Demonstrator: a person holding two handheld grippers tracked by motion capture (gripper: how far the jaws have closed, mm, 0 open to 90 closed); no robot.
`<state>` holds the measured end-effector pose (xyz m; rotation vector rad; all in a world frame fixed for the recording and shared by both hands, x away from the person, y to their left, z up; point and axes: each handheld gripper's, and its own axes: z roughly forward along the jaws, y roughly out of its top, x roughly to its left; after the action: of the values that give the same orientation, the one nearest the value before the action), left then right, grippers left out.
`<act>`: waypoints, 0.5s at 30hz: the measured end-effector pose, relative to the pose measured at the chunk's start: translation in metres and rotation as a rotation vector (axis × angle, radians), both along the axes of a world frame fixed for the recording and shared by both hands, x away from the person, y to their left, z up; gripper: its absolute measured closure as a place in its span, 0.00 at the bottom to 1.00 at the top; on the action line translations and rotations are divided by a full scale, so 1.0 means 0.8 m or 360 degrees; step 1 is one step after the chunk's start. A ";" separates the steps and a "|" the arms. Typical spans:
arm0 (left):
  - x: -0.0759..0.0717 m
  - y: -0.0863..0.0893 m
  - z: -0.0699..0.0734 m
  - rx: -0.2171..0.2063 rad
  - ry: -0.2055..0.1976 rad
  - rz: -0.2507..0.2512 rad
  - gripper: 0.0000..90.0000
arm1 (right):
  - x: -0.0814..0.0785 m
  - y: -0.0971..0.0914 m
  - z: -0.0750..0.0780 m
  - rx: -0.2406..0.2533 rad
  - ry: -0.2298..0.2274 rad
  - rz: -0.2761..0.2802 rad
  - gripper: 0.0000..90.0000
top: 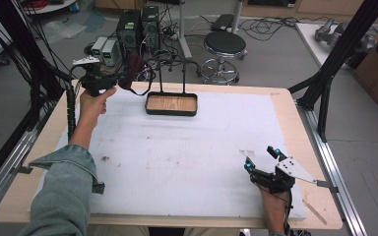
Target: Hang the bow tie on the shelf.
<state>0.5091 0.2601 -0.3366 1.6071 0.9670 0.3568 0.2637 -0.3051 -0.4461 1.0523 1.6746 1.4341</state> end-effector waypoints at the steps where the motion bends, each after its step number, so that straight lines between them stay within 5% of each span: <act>1: 0.000 0.000 -0.002 -0.0004 0.0010 0.0000 0.83 | 0.000 0.000 0.000 0.0002 0.0001 -0.0001 0.12; 15: 0.005 -0.006 -0.025 0.0069 0.0095 0.0003 0.83 | 0.000 0.000 0.000 0.0003 0.0001 -0.0002 0.12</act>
<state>0.5130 0.2554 -0.3564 1.6643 1.0124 0.3347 0.2637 -0.3050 -0.4460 1.0544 1.6733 1.4349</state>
